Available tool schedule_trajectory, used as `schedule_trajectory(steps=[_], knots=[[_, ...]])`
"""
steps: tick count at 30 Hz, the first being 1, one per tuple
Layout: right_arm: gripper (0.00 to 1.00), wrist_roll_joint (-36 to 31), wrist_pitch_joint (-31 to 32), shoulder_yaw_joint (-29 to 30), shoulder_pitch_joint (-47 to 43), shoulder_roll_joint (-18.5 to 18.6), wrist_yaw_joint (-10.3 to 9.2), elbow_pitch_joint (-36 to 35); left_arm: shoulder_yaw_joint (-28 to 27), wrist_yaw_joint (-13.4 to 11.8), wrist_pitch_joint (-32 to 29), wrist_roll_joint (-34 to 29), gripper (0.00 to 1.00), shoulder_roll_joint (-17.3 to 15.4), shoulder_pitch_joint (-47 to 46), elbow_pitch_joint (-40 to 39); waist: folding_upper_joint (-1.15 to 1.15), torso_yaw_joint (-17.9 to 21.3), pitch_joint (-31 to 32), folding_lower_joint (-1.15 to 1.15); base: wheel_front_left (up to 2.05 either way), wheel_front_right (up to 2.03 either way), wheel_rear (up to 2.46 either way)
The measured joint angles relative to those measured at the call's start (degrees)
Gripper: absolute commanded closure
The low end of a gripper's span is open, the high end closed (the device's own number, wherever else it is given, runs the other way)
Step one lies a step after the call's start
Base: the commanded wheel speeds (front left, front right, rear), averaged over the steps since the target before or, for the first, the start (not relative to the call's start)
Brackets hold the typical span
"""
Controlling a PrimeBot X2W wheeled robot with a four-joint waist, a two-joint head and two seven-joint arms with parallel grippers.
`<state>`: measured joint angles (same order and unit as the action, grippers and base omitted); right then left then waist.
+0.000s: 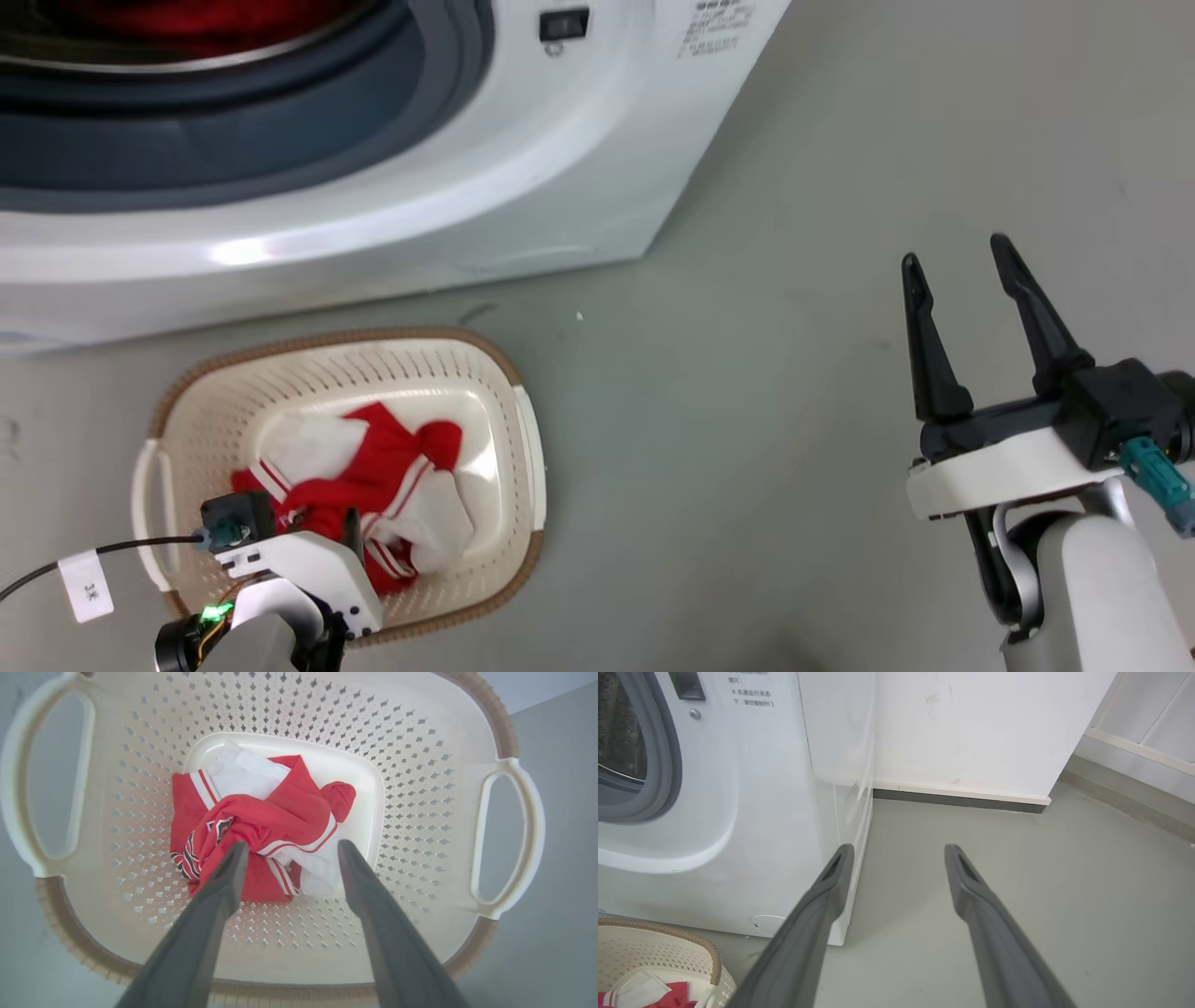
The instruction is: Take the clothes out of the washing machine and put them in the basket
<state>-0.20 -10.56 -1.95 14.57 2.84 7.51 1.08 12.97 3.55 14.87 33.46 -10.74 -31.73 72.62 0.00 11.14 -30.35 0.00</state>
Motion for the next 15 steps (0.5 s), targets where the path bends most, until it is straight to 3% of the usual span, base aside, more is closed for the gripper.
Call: schedule_trajectory(steps=[15], knots=[[0.0, -0.38, 2.15, 0.6, -5.03, 0.0, 0.0, -0.55, -8.1, -2.59, 0.2, -8.45, 0.0, 0.13, 9.97, -26.8, 0.0, -3.14, 12.74, -0.01, 0.0, 0.0, 0.0]])
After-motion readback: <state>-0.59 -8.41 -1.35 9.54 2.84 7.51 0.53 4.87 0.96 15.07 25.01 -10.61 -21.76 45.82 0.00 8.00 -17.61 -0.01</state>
